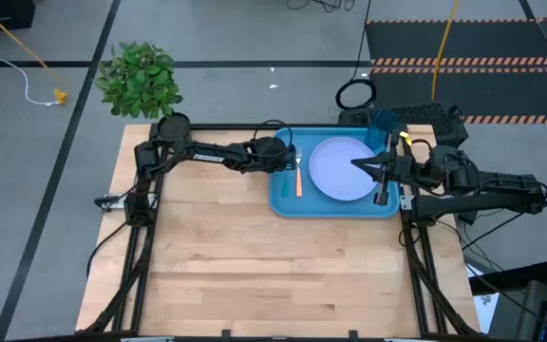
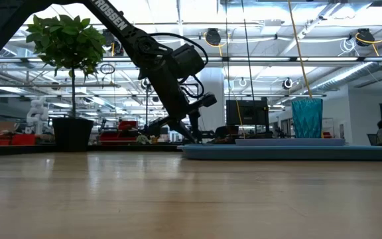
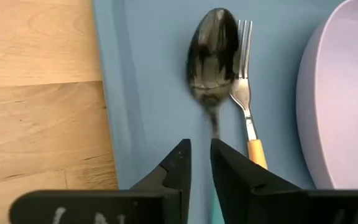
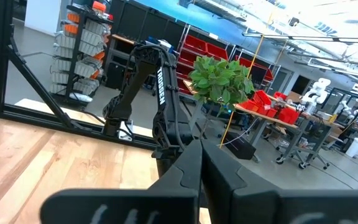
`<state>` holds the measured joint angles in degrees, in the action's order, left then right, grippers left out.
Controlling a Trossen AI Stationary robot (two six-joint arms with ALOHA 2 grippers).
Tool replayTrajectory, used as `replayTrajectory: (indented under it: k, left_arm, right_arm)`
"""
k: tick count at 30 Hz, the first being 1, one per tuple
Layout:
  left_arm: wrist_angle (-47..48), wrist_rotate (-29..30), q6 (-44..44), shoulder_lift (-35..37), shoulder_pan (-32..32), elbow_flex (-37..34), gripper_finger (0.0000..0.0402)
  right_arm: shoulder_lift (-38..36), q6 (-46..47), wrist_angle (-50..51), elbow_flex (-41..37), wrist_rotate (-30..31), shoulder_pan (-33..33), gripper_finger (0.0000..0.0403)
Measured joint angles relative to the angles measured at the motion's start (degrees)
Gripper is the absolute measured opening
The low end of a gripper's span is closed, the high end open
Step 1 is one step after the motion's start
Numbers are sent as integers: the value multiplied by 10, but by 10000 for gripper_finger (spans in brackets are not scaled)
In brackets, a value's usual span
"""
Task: Pick and place plate/cup/fork/spoon on tray
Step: Put the blue spoon on the blue tray to the left of the brown fork
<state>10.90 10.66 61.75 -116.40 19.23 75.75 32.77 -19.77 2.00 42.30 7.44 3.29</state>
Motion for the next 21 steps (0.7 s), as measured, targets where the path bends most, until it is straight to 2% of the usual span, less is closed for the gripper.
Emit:
replayTrajectory:
  k: [6, 17, 21]
  left_arm:
    - [-9, 9, -16, 0, 0, 0, 84]
    - [-153, 16, -153, 4, -28, 0, 85]
    - [-157, 47, -166, 5, -45, 0, 85]
  right_arm:
    - [0, 0, 0, 0, 0, 0, 0]
    - [0, -12, 4, 0, 0, 0, 0]
    - [2, -23, 4, 0, 0, 0, 0]
